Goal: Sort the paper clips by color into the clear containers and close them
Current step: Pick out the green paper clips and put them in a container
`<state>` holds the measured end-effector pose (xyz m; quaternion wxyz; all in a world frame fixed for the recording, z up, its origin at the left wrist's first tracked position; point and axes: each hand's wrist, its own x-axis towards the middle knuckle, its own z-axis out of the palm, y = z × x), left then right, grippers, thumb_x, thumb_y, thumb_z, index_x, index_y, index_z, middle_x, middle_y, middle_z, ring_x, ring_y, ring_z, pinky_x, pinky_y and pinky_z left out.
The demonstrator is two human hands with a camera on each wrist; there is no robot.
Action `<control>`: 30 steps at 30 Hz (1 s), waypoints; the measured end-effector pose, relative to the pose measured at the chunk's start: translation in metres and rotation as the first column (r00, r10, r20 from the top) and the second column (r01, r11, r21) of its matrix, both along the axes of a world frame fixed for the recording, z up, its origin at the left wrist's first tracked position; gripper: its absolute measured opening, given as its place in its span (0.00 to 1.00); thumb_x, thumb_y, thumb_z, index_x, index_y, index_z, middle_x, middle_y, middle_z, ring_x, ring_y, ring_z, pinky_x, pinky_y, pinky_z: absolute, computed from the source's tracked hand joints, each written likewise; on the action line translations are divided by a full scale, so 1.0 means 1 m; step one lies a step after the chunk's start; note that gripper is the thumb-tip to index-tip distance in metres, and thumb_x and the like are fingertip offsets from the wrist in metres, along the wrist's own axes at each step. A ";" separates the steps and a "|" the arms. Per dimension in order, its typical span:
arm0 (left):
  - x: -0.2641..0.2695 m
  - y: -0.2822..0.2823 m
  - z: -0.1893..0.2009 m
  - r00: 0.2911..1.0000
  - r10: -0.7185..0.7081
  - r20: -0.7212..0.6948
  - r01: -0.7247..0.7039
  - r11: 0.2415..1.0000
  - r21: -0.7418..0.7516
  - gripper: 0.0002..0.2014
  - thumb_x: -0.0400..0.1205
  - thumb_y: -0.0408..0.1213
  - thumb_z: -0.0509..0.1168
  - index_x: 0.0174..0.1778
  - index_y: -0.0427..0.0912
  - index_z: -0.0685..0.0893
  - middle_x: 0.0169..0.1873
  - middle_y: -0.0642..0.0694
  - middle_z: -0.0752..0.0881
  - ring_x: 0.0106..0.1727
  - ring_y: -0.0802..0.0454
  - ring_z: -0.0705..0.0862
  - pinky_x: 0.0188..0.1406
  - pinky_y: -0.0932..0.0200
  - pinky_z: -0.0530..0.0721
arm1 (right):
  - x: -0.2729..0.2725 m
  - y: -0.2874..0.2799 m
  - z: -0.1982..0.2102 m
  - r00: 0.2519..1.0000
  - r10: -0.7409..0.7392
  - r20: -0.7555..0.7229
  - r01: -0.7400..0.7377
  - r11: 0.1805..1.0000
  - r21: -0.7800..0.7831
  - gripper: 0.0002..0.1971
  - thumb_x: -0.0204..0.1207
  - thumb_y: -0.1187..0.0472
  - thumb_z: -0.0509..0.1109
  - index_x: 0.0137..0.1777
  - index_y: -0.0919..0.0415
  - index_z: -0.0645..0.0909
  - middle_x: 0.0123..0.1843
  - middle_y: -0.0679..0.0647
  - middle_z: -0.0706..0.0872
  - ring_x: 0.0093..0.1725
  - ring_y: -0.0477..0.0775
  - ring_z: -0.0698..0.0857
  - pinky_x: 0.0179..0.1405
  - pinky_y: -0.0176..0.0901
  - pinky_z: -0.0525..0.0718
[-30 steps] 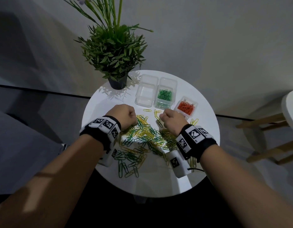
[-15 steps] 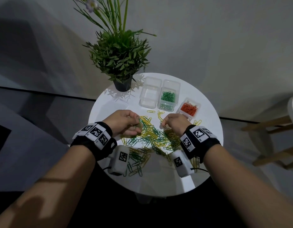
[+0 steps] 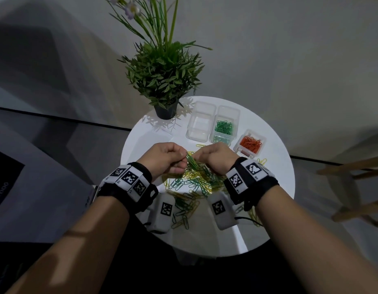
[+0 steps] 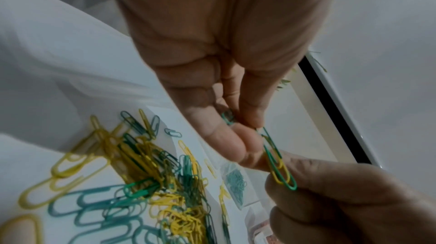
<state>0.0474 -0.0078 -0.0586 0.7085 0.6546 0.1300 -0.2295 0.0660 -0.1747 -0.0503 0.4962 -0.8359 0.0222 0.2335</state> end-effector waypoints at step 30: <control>-0.029 -0.028 0.040 0.966 -0.068 0.249 0.089 0.993 -0.077 0.06 0.80 0.22 0.65 0.45 0.35 0.86 0.27 0.44 0.86 0.26 0.57 0.83 0.31 0.65 0.87 | -0.058 -0.046 0.021 0.993 -0.046 -0.112 0.094 0.879 0.467 0.10 0.79 0.68 0.67 0.35 0.60 0.76 0.24 0.54 0.65 0.14 0.43 0.62 0.14 0.26 0.59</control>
